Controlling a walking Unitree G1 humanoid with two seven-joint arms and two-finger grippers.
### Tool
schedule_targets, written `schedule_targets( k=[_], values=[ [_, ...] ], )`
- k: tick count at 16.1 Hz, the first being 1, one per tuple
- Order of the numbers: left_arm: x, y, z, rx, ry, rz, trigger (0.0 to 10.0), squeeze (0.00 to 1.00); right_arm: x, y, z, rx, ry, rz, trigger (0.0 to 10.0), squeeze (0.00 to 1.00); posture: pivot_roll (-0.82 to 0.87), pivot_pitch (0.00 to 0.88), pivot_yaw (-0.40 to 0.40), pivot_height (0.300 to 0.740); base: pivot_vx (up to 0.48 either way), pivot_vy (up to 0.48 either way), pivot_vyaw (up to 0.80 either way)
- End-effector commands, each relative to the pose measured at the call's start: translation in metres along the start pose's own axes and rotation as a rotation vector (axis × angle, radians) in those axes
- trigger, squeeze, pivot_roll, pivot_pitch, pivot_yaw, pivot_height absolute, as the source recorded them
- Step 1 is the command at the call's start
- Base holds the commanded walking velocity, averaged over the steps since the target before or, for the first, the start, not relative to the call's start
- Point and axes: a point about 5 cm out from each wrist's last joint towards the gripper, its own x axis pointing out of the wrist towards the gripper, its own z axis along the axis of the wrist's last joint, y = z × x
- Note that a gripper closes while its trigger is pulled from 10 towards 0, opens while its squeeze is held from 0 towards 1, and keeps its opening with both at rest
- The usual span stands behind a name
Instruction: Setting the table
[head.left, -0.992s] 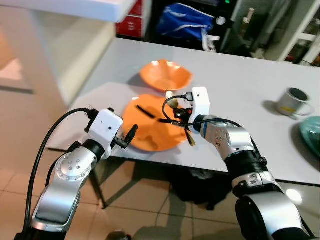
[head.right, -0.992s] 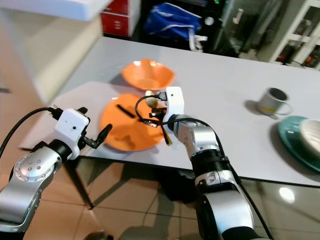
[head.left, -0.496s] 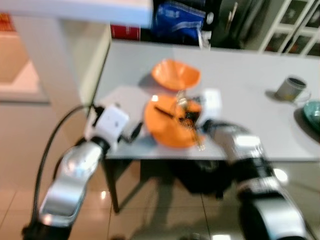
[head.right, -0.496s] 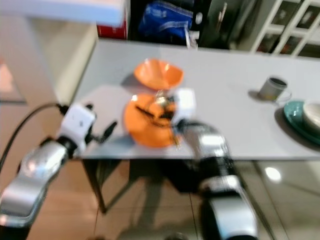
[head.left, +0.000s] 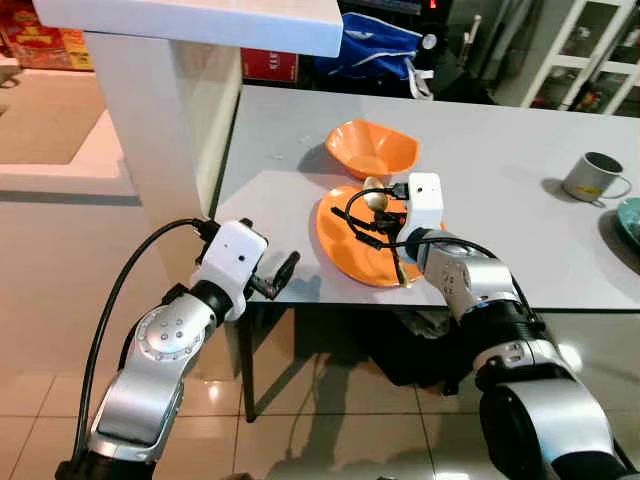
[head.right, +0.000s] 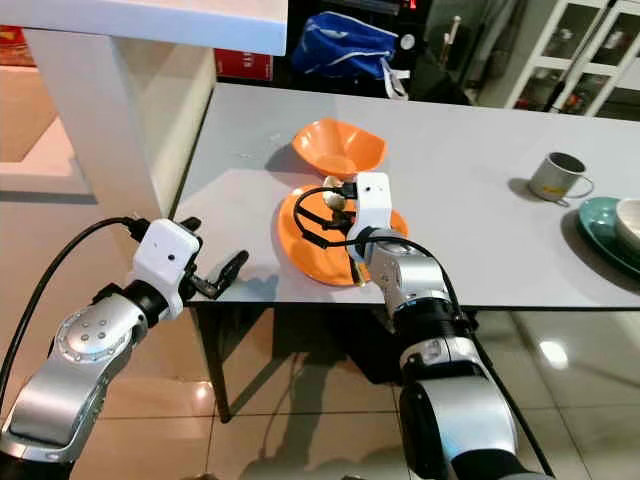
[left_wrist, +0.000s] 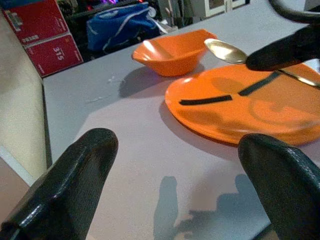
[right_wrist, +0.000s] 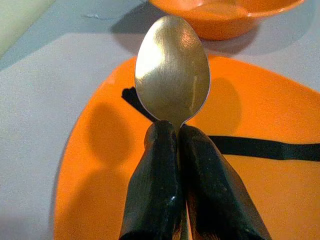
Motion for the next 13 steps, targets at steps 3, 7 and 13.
schedule_targets(
  k=[3, 7, 13],
  values=[
    [-0.001, -0.005, 0.005, 0.016, -0.023, -0.018, 10.0, 0.0, 0.006, -0.008, 0.011, -0.011, -0.033, -0.066, 10.0, 0.0, 0.05, 0.0, -0.076, 0.74, 0.0, 0.0, 0.0],
    [-0.007, -0.013, 0.01, -0.003, -0.04, -0.108, 10.0, 0.0, 0.008, -0.015, 0.01, -0.023, -0.014, -0.141, 10.0, 0.0, 0.06, 0.0, -0.074, 0.74, 0.0, 0.0, 0.0],
    [-0.012, -0.025, 0.013, -0.017, -0.036, -0.225, 10.0, 0.0, 0.01, -0.016, 0.001, 0.098, 0.017, -0.169, 10.0, 0.0, 0.08, 0.0, -0.071, 0.74, 0.0, 0.0, 0.0]
  ],
)
